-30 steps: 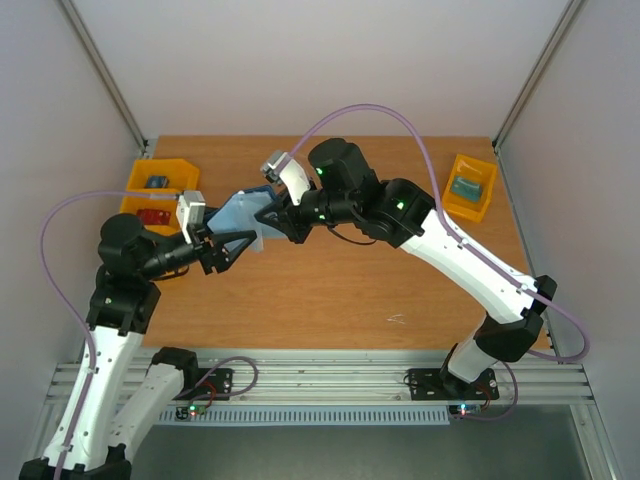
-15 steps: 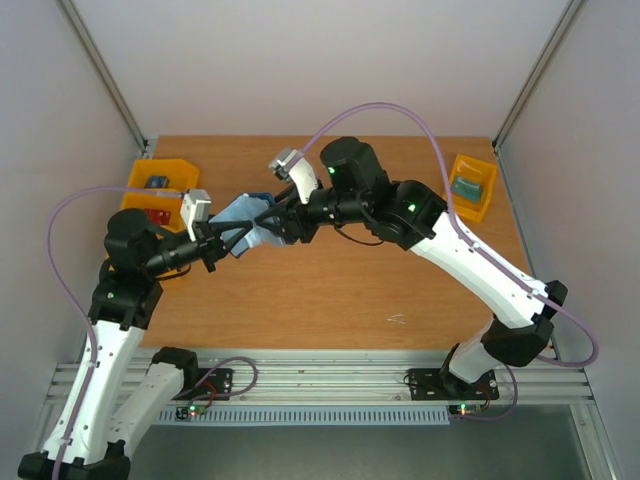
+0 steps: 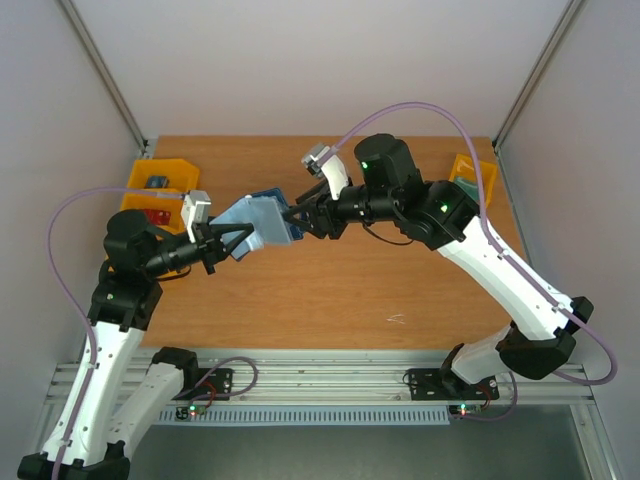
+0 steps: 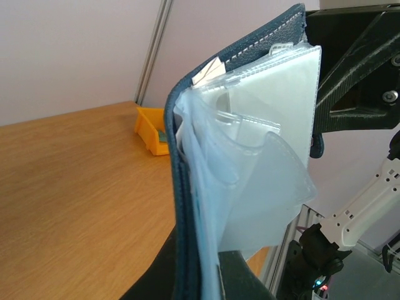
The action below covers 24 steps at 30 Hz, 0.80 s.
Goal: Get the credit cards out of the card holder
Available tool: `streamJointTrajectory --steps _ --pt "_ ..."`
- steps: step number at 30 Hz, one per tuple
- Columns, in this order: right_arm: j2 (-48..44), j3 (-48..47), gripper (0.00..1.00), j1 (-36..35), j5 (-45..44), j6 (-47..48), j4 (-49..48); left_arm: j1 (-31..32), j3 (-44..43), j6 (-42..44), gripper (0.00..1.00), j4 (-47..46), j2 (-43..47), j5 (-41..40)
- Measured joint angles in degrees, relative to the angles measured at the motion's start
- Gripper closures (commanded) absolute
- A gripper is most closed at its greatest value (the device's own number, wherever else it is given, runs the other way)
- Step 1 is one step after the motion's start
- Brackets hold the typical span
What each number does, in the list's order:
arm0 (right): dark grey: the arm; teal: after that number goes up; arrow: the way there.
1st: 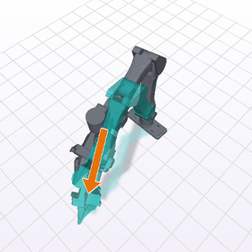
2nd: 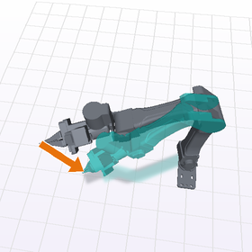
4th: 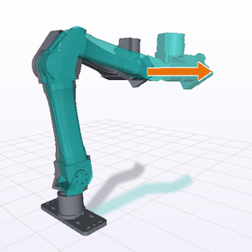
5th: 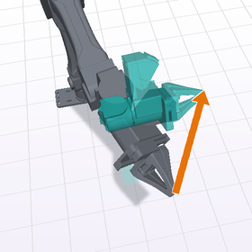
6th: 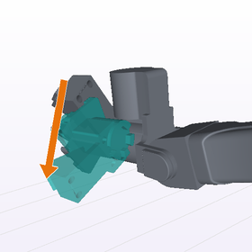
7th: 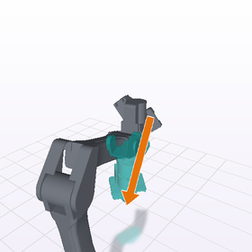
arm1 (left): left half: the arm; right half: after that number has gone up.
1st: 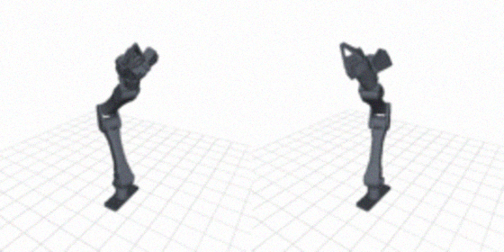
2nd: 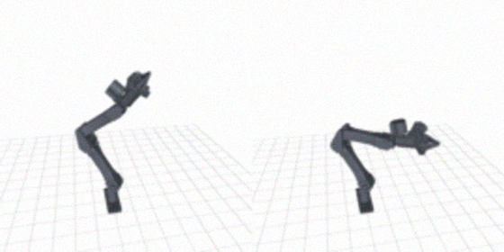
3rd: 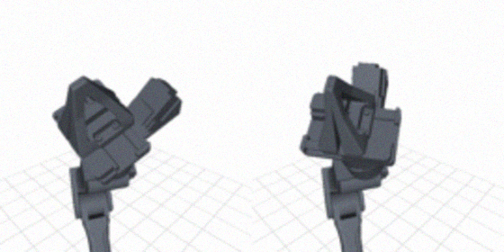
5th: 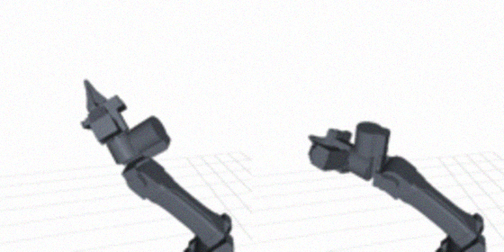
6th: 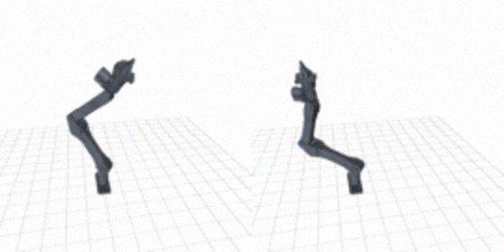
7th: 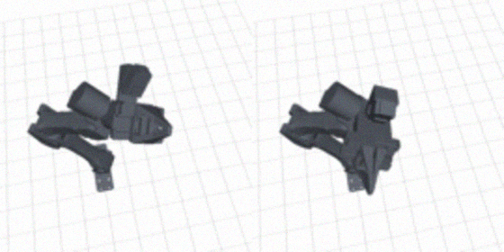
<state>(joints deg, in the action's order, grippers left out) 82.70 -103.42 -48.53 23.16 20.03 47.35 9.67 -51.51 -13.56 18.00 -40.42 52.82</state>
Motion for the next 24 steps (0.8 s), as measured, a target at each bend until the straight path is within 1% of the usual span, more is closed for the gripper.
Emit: streamJointTrajectory --steps 5,11,18,22,24 --pt "0.11 0.07 0.49 0.0 0.0 0.13 0.7 0.0 0.02 0.0 1.0 0.0 0.0 0.35" --pt "1.75 -0.46 0.41 -0.55 1.11 -0.2 0.24 0.0 0.0 -0.17 1.0 0.0 0.0 0.26" --pt "5.16 -1.55 0.33 -3.17 1.75 -0.13 -0.2 0.0 0.02 -0.68 1.0 0.0 -0.02 0.02" --pt "5.75 -1.57 0.32 -4.59 -0.11 -0.28 -0.44 0.0 0.0 -0.96 1.0 0.0 -0.02 -0.22" --pt "6.19 -1.95 0.33 -5.44 -1.86 -0.33 -0.57 0.0 0.02 -1.03 1.0 0.0 -0.02 -0.26"
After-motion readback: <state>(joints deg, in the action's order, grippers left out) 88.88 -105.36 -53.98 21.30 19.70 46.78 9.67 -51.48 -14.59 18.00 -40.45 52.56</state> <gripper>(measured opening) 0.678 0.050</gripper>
